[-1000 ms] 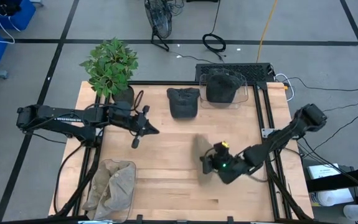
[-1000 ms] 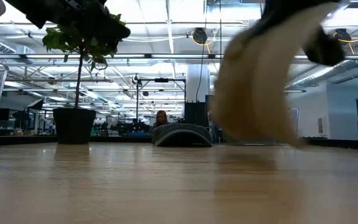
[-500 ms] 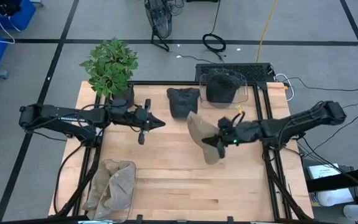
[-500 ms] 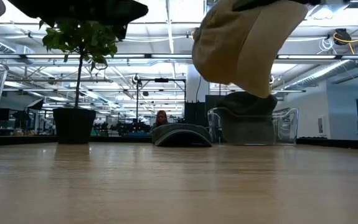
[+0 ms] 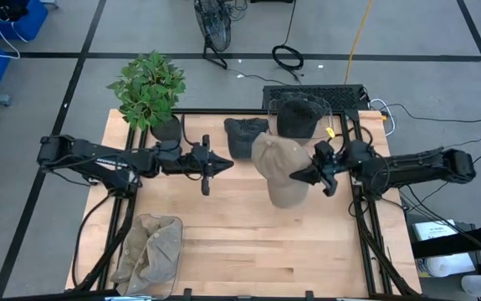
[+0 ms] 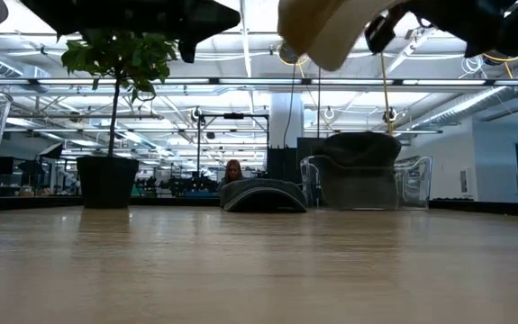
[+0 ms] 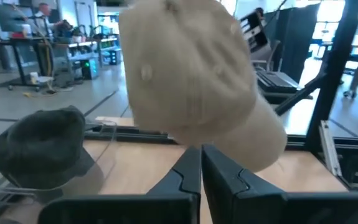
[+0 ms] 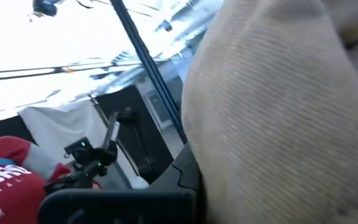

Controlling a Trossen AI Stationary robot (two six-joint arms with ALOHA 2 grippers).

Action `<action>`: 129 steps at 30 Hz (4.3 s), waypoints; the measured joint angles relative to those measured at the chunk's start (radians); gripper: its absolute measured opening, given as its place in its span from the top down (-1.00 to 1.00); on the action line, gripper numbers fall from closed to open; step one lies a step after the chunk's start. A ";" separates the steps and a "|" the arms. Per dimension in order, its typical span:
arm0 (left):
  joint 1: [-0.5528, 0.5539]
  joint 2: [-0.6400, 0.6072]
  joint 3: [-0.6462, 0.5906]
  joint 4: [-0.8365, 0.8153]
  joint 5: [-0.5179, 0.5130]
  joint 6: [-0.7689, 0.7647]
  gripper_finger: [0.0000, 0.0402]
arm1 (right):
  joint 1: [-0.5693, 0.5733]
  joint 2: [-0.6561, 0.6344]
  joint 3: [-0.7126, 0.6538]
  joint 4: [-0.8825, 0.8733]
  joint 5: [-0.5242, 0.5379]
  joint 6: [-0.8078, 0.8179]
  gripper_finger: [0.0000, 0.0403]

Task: Pick & Place hat
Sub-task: Put the brown cap into the bottom transparent bin

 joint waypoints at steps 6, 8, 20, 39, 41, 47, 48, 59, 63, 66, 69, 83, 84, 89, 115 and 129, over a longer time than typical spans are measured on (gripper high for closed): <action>-0.006 0.062 0.071 -0.004 -0.019 0.014 0.97 | -0.078 0.057 0.036 0.109 -0.147 0.034 1.00; -0.006 0.082 0.095 -0.002 -0.020 0.019 0.93 | -0.086 0.085 0.053 0.109 -0.202 0.053 1.00; 0.011 0.130 0.257 -0.137 0.052 -0.083 0.25 | -0.076 0.169 0.150 0.254 -0.358 0.107 1.00; 0.014 0.130 0.297 -0.049 0.088 -0.081 -0.80 | -0.060 0.165 0.150 0.273 -0.300 0.130 1.00; 0.016 0.130 0.297 -0.042 0.098 -0.082 -0.81 | -0.045 0.165 0.150 0.267 -0.300 0.117 1.00; 0.013 0.141 0.297 -0.023 0.186 -0.132 -0.81 | -0.041 0.165 0.150 0.241 -0.235 0.062 1.00; 0.012 0.143 0.297 -0.028 0.193 -0.142 -0.81 | -0.045 0.165 0.150 0.239 -0.219 0.055 1.00; 0.012 0.141 0.297 0.000 0.199 -0.179 -0.81 | -0.086 0.166 0.150 0.152 -0.069 0.015 1.00; 0.011 0.141 0.297 -0.002 0.183 -0.186 -0.81 | -0.087 0.175 0.149 0.132 -0.014 0.008 1.00; 0.011 0.141 0.297 -0.003 0.145 -0.183 -0.81 | -0.084 0.189 0.149 0.136 -0.014 0.001 1.00; 0.011 0.149 0.297 0.003 0.112 -0.168 -0.81 | -0.074 0.211 0.149 0.140 -0.012 -0.005 1.00; -0.006 0.329 0.600 -0.343 0.127 -0.135 -0.21 | -0.069 0.226 0.149 0.153 -0.075 -0.007 1.00; -0.005 0.329 0.614 -0.368 0.129 -0.133 -0.07 | -0.069 0.226 0.149 0.148 -0.079 -0.007 1.00; 0.003 0.321 0.642 -0.434 0.130 -0.129 0.70 | -0.071 0.226 0.149 0.080 -0.098 -0.002 1.00; -0.150 0.108 0.643 -0.845 -0.151 -0.149 0.97 | -0.071 0.225 0.149 -0.062 0.018 0.009 0.08; -0.430 -0.033 0.643 -0.918 -0.664 -0.215 0.98 | 0.021 0.224 0.150 -0.659 0.359 -0.149 0.79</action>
